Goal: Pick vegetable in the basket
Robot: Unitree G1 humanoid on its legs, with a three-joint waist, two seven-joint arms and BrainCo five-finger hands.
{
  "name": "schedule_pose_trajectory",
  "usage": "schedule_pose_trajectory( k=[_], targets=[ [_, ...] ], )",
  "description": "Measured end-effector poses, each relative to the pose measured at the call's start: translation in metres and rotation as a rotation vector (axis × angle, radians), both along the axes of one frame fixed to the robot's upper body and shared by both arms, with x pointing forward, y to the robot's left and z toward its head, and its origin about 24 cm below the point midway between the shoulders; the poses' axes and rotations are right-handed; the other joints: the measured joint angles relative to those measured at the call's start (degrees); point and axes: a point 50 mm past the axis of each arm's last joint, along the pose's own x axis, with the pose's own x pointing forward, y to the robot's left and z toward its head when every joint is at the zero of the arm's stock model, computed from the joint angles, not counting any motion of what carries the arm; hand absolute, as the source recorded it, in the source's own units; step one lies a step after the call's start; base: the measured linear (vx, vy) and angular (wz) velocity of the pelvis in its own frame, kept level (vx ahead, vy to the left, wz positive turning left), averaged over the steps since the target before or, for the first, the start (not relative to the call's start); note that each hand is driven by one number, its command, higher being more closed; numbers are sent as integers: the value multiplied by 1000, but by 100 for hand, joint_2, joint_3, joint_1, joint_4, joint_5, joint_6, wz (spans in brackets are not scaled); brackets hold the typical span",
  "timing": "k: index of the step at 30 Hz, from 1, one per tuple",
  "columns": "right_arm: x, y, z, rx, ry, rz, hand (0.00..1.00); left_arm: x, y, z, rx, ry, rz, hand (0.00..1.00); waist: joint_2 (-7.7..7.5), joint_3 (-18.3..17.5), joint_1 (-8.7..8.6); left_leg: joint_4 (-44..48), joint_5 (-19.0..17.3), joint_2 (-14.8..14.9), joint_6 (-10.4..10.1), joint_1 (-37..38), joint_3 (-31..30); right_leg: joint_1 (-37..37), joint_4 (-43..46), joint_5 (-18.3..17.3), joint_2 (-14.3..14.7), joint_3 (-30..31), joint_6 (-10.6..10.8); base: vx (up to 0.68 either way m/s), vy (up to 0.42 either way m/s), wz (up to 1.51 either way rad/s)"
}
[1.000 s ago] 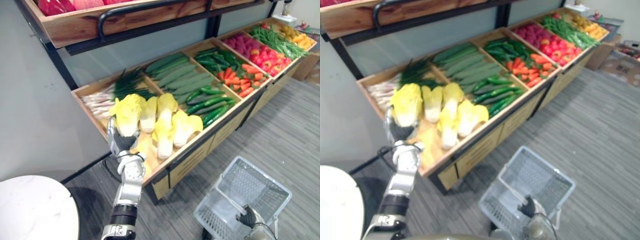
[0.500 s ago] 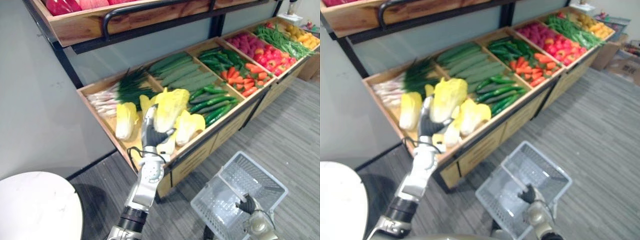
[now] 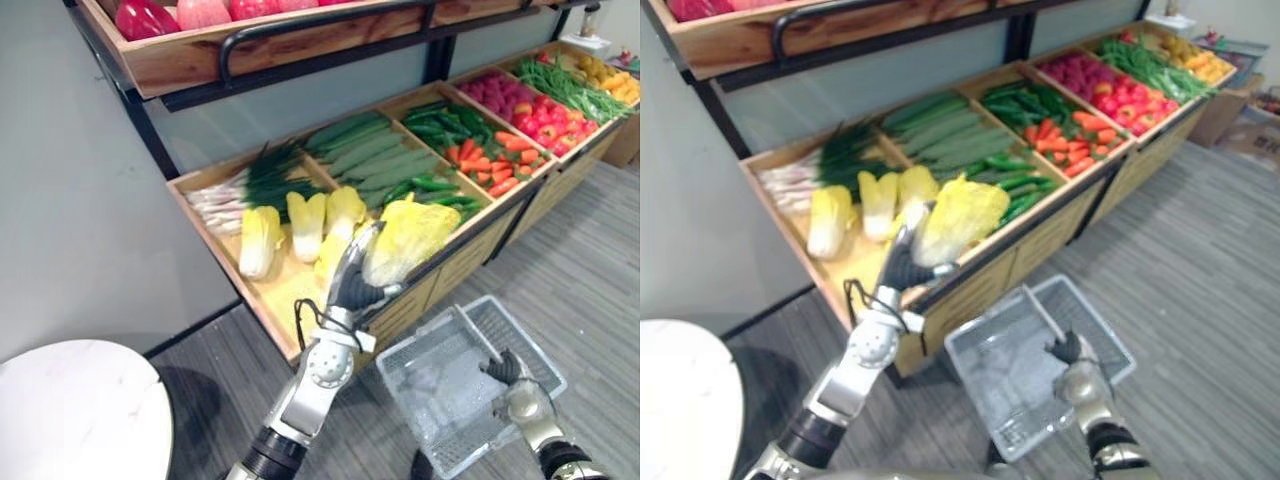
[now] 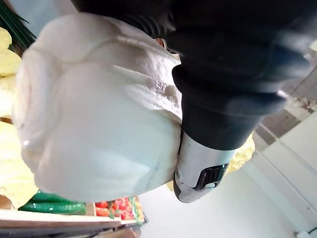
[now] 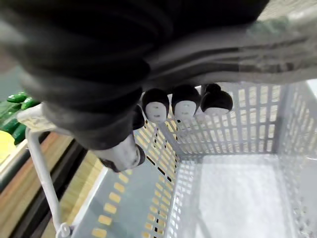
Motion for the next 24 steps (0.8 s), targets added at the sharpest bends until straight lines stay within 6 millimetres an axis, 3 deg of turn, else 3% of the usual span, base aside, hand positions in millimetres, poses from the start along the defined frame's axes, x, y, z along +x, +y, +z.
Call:
schedule_pose_trajectory(
  k=[6, 14, 19, 24],
  targets=[
    [19, -14, 32, -52, -96, 58, 100, -13, -7, 1, -22, 16, -94, 100, -10, 2, 49, 0, -8, 3, 12, 24, 42, -11, 0, 64, 12, 184, 88, -36, -9, -5],
    [52, -10, 79, -86, -259, 137, 100, -25, -11, -9, -35, 84, -171, 100, -55, 9, 46, 2, -27, 31, 22, 32, 98, -41, 0, 64, 53, 272, 88, -21, -16, -3],
    [61, -4, 98, -92, -329, 175, 100, -31, -9, -18, -3, 115, -204, 100, -170, -5, 38, 2, -21, 69, -10, 16, 141, -100, 0, 81, 101, 288, 66, -5, -20, -5],
    [62, -2, 104, -91, -354, 185, 100, -34, -7, -24, -21, 158, -217, 100, -183, -2, 20, 57, -23, 72, -12, 24, 137, -102, 1, 82, 99, 283, 65, 6, 1, 0]
  ],
)
